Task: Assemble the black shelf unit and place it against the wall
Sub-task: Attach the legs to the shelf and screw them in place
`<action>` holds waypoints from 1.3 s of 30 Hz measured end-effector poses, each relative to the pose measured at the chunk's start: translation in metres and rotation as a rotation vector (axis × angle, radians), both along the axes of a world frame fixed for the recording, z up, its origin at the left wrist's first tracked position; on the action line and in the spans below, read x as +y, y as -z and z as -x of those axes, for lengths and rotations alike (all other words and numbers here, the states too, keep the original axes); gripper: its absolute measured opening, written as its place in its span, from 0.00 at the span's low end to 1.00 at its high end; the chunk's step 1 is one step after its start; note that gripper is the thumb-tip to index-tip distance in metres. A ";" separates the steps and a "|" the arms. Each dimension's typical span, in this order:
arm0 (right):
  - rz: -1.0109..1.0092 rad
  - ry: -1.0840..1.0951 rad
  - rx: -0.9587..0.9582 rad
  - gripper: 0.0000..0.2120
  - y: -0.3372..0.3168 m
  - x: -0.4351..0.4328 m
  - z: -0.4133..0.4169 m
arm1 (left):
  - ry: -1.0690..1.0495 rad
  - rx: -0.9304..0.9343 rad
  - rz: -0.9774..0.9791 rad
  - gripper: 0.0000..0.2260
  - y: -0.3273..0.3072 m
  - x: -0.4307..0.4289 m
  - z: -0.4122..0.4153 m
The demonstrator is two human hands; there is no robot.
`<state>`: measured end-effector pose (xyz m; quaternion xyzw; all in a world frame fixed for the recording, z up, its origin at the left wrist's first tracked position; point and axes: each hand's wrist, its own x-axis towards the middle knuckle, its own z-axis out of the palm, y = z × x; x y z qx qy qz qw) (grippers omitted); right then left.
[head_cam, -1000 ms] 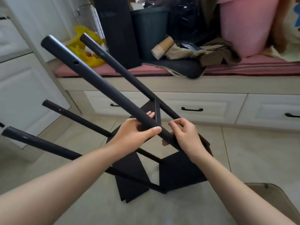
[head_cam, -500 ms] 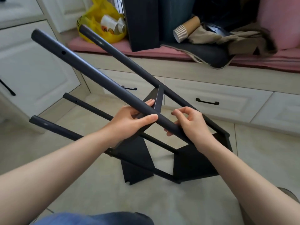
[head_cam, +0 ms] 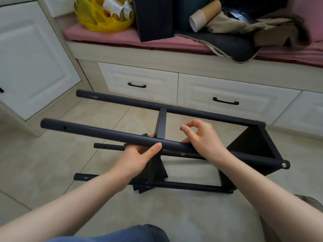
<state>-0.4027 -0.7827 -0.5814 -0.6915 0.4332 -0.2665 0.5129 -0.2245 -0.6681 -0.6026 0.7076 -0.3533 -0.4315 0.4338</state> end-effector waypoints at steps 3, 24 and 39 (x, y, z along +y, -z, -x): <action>-0.007 -0.009 0.013 0.03 0.011 0.001 -0.004 | -0.041 0.060 -0.035 0.34 0.011 0.007 0.002; 0.042 -0.083 0.108 0.03 0.035 0.023 0.000 | 0.162 -0.343 -0.229 0.32 0.024 0.034 -0.007; 0.037 -0.151 0.124 0.03 0.037 0.052 0.019 | 0.667 -1.567 0.423 0.29 -0.009 0.030 -0.034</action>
